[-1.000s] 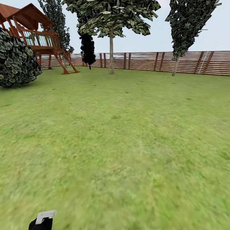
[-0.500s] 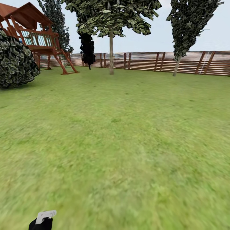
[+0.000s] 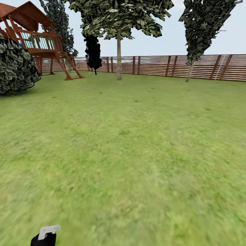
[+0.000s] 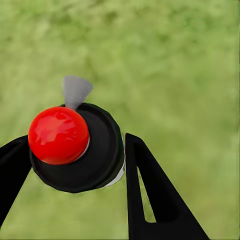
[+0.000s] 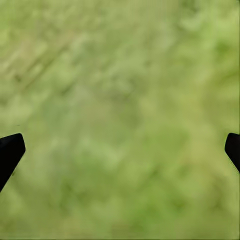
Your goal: In the garden, pick up the pesticide atomizer on the floor and spray pesticide onto both trees until each tree trunk is fully covered.
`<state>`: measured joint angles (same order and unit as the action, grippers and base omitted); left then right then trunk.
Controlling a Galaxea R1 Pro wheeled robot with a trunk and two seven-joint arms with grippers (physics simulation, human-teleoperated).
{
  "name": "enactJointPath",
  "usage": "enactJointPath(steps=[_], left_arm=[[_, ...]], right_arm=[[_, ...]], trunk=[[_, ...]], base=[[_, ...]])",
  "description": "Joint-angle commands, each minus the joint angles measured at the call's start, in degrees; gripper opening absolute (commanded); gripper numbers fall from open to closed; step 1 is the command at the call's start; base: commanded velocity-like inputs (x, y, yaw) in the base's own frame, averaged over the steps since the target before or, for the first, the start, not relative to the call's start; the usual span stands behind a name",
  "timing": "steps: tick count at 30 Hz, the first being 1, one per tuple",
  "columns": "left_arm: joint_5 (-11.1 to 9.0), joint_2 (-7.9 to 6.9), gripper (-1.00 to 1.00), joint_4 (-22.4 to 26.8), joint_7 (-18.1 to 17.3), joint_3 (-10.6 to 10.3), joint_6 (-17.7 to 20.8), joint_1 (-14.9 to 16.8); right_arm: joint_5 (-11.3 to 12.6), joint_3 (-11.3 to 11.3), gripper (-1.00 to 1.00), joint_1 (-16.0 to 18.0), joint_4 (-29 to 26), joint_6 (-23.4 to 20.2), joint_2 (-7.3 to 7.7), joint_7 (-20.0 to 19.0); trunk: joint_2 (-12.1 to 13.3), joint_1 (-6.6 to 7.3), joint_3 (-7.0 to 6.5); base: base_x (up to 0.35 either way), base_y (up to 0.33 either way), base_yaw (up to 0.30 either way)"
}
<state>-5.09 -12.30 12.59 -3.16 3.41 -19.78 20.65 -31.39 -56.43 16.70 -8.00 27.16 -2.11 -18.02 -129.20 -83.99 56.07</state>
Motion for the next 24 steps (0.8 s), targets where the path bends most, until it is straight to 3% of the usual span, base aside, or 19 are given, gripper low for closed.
enactJointPath(steps=[1, 24], left_arm=[[0.01, 0.0, -1.0, -0.01, 0.0, -0.01, 0.0, 0.0], [0.0, 0.0, -1.0, -0.02, 0.0, -0.01, 0.0, 0.0]], right_arm=[[-0.01, 0.0, 1.0, 0.0, 0.0, 0.0, 0.0, 0.0], [0.01, 0.0, 1.0, 0.0, 0.0, 0.0, 0.0, 0.0]], trunk=[[0.0, 0.0, 0.0], [0.0, 0.0, 0.0]], base=[[0.338, 0.0, 0.0], [0.338, 0.0, 0.0]])
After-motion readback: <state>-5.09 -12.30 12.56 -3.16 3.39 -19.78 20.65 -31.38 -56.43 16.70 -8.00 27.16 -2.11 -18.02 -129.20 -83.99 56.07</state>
